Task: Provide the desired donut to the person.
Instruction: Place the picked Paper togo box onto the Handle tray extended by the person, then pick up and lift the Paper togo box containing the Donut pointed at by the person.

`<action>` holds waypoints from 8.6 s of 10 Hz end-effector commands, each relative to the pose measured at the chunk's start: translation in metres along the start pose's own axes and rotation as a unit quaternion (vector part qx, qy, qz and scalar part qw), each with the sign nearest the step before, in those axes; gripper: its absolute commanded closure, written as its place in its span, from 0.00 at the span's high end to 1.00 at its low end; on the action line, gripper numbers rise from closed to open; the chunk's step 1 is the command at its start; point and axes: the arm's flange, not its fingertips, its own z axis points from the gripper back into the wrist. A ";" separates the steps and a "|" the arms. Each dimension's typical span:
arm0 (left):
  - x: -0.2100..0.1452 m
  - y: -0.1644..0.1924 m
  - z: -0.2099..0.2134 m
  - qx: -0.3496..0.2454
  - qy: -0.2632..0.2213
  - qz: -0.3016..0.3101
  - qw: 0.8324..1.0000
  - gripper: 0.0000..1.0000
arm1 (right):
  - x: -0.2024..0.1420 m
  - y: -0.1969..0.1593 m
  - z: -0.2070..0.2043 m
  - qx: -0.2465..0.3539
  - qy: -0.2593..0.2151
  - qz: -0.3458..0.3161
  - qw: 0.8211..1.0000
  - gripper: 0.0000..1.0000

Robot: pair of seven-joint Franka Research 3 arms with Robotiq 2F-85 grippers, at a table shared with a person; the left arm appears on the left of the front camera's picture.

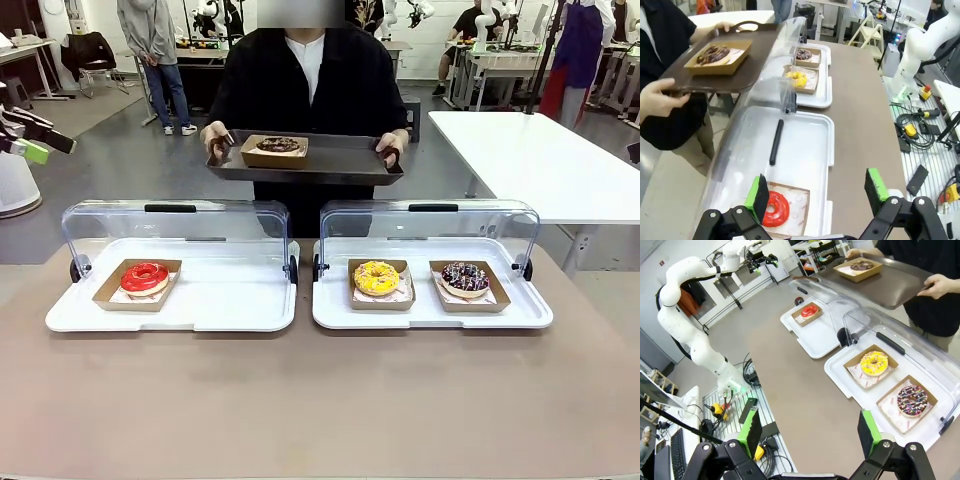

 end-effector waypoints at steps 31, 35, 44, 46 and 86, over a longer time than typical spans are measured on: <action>-0.003 0.007 0.005 0.016 -0.019 -0.043 0.999 1.00 | 0.003 -0.001 -0.001 0.009 -0.013 0.007 1.000 1.00; -0.003 0.007 0.005 0.016 -0.019 -0.043 0.999 1.00 | 0.003 -0.001 -0.001 0.009 -0.013 0.007 1.000 1.00; -0.003 0.007 0.005 0.016 -0.019 -0.043 0.999 1.00 | 0.055 0.026 -0.169 0.038 0.315 0.094 0.944 1.00; -0.003 0.007 0.005 0.016 -0.019 -0.043 0.999 1.00 | 0.043 0.020 -0.226 0.004 0.405 0.129 0.905 1.00; -0.003 0.007 0.005 0.016 -0.019 -0.043 0.999 1.00 | -0.004 -0.104 -0.437 -0.064 0.498 0.255 0.827 1.00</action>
